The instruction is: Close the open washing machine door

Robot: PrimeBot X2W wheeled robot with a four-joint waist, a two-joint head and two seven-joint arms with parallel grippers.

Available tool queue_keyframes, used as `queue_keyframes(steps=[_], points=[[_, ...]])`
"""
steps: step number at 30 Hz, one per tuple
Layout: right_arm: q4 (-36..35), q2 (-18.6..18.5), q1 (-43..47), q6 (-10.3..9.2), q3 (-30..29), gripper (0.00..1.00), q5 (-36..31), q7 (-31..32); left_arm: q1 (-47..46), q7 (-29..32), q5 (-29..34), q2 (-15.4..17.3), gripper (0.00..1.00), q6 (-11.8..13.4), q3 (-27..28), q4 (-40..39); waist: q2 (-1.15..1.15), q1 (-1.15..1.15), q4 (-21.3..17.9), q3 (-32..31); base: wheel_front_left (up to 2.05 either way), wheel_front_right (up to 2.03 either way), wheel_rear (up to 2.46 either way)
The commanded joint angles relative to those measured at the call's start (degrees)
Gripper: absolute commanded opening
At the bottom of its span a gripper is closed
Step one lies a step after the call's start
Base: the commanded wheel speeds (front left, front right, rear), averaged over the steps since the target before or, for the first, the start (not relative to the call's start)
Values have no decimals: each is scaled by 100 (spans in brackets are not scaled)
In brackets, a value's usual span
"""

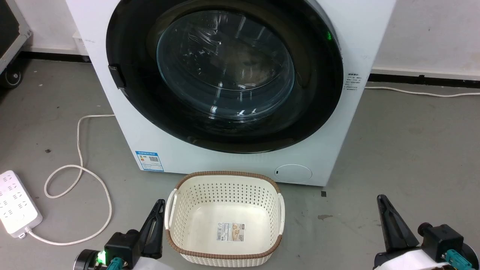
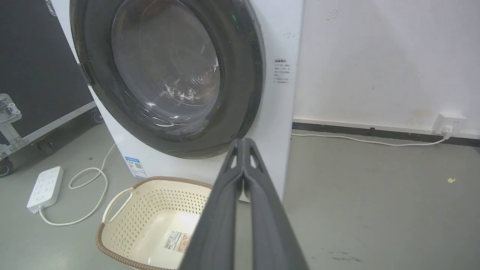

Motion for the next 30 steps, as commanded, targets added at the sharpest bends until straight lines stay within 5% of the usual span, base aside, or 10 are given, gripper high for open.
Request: queue_keyframes(steps=[1,30], points=[[-66,14,-42,-1,7,0,-60,39,-46,40,44,-16,0,23,26,-35,0,0,-4,0,0,0,0],[-242,29,-93,-2,26,0,-238,392,-106,391,157,-56,0,148,134,-187,0,0,-65,-2,0,0,0]])
